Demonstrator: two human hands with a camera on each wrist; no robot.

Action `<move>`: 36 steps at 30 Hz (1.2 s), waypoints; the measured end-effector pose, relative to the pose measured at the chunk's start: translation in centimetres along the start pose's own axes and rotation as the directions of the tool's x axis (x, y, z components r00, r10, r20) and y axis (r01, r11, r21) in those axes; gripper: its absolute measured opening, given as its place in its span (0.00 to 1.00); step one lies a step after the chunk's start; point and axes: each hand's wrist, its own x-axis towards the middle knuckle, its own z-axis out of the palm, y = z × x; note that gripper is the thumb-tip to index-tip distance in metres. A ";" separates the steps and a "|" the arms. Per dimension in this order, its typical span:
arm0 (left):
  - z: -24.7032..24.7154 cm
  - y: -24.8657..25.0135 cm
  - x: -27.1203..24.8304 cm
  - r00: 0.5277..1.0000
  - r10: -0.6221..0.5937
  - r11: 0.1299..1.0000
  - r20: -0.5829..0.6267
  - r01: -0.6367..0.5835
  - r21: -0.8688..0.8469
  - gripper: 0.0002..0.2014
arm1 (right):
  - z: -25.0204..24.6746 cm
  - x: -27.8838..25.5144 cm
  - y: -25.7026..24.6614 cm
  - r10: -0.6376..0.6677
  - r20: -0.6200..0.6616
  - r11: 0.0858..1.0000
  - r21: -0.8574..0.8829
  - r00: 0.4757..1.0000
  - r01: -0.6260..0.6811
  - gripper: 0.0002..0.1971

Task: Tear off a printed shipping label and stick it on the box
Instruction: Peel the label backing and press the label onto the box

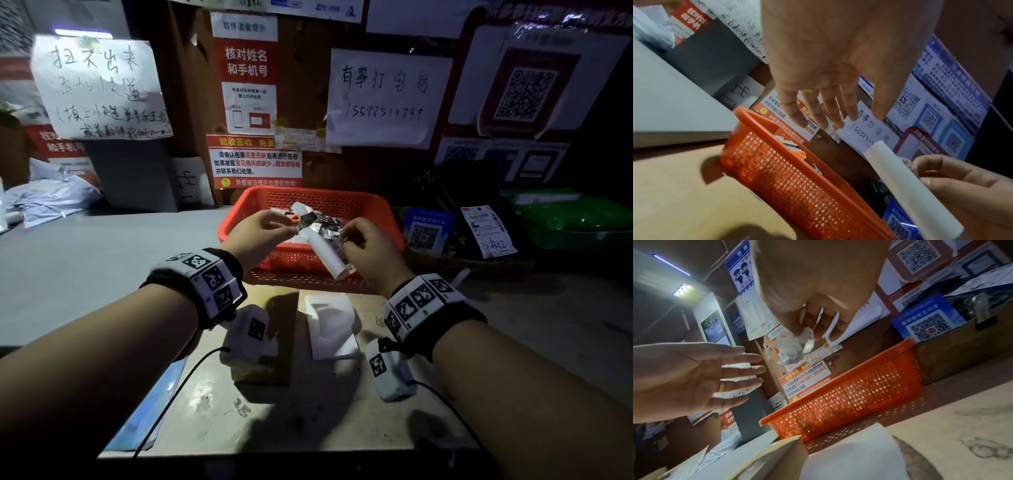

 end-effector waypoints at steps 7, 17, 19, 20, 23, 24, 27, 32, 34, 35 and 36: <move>-2.4 -1.3 -1.3 0.999 -0.015 1.000 0.048 0.015 0.015 0.14 | 3.1 -0.3 -2.2 -0.062 0.137 0.997 0.055 0.989 0.055 0.08; -2.7 -3.9 -3.1 0.986 -0.078 0.996 0.146 0.084 -0.034 0.10 | 6.8 -0.8 -4.2 -0.104 0.286 0.992 0.094 0.952 0.081 0.08; -2.8 -4.4 -3.5 0.979 -0.102 0.989 0.177 0.119 -0.085 0.08 | 7.1 -0.9 -4.2 -0.089 0.275 0.991 0.119 0.957 0.057 0.08; -2.9 -4.6 -3.7 0.976 -0.114 0.984 0.187 0.136 -0.111 0.07 | 7.3 -0.9 -4.2 -0.077 0.274 0.991 0.127 0.959 0.044 0.07; -3.0 -5.2 -4.1 0.969 -0.131 0.973 0.208 0.166 -0.159 0.08 | 7.8 -1.1 -4.0 -0.040 0.281 0.987 0.158 0.959 -0.005 0.07; -3.1 -5.4 -4.1 0.968 -0.138 0.971 0.211 0.175 -0.164 0.08 | 7.9 -1.1 -4.0 -0.027 0.284 0.986 0.164 0.958 -0.020 0.08; -3.2 -5.8 -4.2 0.954 -0.176 0.960 0.244 0.221 -0.172 0.03 | 8.1 -1.3 -4.2 -0.002 0.299 0.988 0.150 0.954 -0.045 0.14; -3.0 -6.3 -4.2 0.938 -0.234 0.932 0.258 0.292 -0.217 0.10 | 8.2 -1.2 -4.4 0.024 0.329 0.976 0.197 0.944 -0.093 0.22; -3.0 -6.5 -4.2 0.935 -0.250 0.911 0.252 0.315 -0.266 0.12 | 8.3 -1.2 -4.2 0.043 0.313 0.977 0.188 0.949 -0.106 0.26; -2.9 -6.6 -4.2 0.935 -0.255 0.902 0.245 0.321 -0.289 0.11 | 8.4 -1.1 -4.1 0.057 0.303 0.974 0.194 0.951 -0.120 0.26; -2.8 -6.7 -4.3 0.936 -0.260 0.893 0.237 0.326 -0.311 0.11 | 8.5 -1.1 -3.9 0.071 0.291 0.970 0.201 0.954 -0.134 0.23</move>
